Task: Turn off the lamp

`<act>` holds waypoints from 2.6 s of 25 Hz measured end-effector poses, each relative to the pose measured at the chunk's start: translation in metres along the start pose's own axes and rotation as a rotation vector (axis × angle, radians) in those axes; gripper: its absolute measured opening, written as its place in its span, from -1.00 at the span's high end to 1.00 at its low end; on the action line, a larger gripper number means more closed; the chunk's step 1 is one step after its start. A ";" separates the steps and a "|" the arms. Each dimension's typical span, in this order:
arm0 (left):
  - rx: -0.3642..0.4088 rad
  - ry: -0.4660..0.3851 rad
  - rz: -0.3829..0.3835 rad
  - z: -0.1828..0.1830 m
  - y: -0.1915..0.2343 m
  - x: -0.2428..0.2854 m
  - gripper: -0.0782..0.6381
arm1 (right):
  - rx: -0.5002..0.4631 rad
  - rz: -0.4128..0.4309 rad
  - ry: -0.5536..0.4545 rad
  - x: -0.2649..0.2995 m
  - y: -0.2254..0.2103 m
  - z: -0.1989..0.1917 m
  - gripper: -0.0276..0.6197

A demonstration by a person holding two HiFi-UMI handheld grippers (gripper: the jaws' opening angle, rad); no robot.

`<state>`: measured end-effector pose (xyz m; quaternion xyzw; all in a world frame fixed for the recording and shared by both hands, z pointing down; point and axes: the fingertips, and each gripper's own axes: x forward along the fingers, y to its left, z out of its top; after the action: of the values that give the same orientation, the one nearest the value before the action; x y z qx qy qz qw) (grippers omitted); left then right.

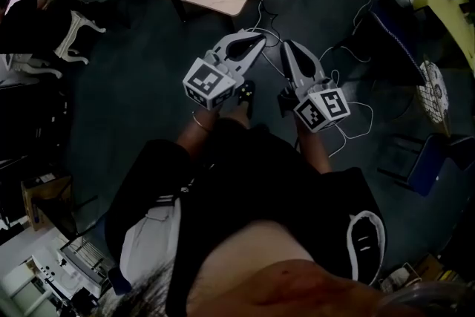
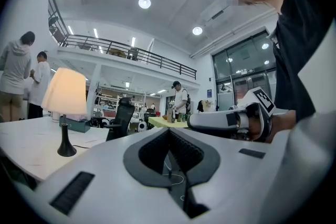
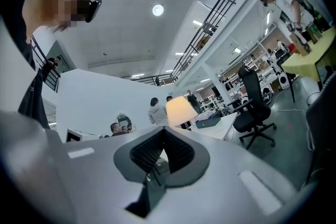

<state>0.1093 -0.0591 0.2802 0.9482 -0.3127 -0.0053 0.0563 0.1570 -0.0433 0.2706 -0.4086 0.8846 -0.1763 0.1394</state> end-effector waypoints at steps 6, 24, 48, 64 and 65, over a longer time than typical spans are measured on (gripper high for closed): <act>-0.012 0.016 -0.046 -0.003 0.015 0.026 0.76 | 0.004 -0.042 0.001 0.013 -0.025 0.002 0.91; -0.068 0.068 -0.107 -0.029 0.088 0.091 0.76 | 0.031 -0.117 0.042 0.078 -0.100 -0.005 0.91; -0.123 0.111 -0.187 -0.069 0.132 0.157 0.76 | 0.066 -0.185 0.073 0.121 -0.174 -0.016 0.91; -0.153 0.180 0.010 -0.134 0.158 0.200 0.76 | 0.066 -0.089 0.217 0.133 -0.245 -0.057 0.91; -0.147 0.188 0.022 -0.141 0.163 0.201 0.76 | 0.065 -0.088 0.226 0.135 -0.250 -0.063 0.91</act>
<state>0.1807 -0.2937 0.4433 0.9343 -0.3149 0.0615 0.1551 0.2157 -0.2858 0.4199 -0.4199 0.8697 -0.2556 0.0441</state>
